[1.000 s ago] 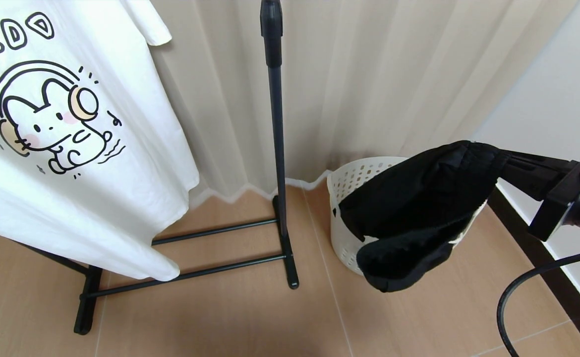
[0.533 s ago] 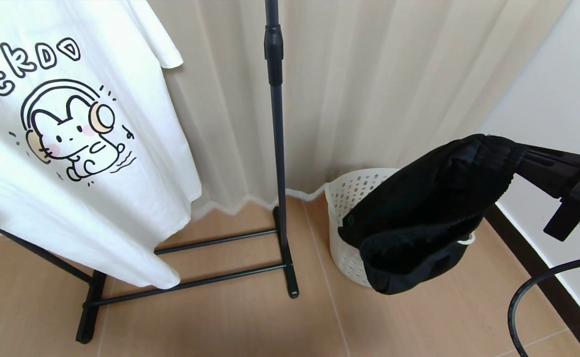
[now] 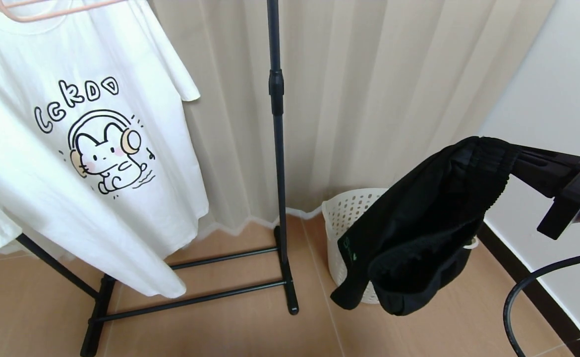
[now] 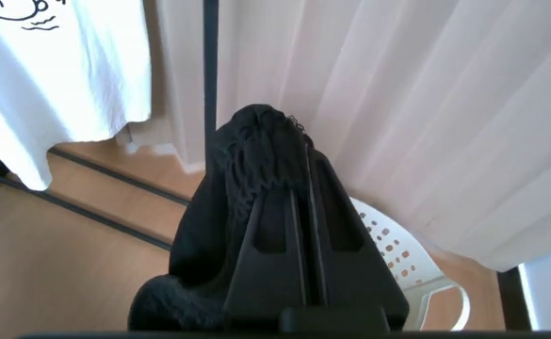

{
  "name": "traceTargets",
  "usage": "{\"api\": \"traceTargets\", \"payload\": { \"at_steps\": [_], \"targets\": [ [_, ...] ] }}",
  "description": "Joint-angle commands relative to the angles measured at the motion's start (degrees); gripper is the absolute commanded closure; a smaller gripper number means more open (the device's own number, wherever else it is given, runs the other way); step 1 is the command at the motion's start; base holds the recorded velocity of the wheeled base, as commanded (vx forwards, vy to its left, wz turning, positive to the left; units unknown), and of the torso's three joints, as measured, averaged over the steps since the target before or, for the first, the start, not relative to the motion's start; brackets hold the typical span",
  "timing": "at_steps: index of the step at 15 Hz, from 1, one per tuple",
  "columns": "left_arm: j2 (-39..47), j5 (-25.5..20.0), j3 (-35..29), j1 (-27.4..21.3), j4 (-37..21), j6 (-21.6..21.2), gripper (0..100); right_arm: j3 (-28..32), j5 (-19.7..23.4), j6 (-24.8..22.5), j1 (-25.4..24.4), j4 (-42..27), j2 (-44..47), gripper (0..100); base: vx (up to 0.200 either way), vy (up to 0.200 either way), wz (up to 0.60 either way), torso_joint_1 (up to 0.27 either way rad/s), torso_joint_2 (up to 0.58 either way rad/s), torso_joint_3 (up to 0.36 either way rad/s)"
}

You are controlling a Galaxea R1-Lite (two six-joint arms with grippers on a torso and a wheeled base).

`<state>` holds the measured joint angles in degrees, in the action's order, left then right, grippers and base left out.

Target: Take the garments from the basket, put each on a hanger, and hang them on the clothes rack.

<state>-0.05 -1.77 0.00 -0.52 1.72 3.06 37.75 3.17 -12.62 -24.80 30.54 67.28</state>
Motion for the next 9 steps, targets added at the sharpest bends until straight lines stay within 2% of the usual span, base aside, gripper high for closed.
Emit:
{"api": "traceTargets", "payload": {
  "at_steps": [1,4,9],
  "targets": [
    [0.0,0.0,0.0,0.0,0.0,0.0,0,0.0,0.0,0.0,0.0,0.1,1.5,100,0.000,0.000,0.00,-0.022,-0.33,-0.144],
    [0.0,0.0,0.0,0.0,0.0,0.0,0,-0.1,0.1,0.0,0.0,0.1,2.1,100,0.000,0.000,0.00,-0.004,-0.41,-0.196],
    [0.0,0.0,0.0,0.0,0.0,0.0,0,0.1,0.0,0.0,0.1,0.3,2.0,100,0.000,0.000,0.00,0.054,-0.45,-0.186]
  ]
}}
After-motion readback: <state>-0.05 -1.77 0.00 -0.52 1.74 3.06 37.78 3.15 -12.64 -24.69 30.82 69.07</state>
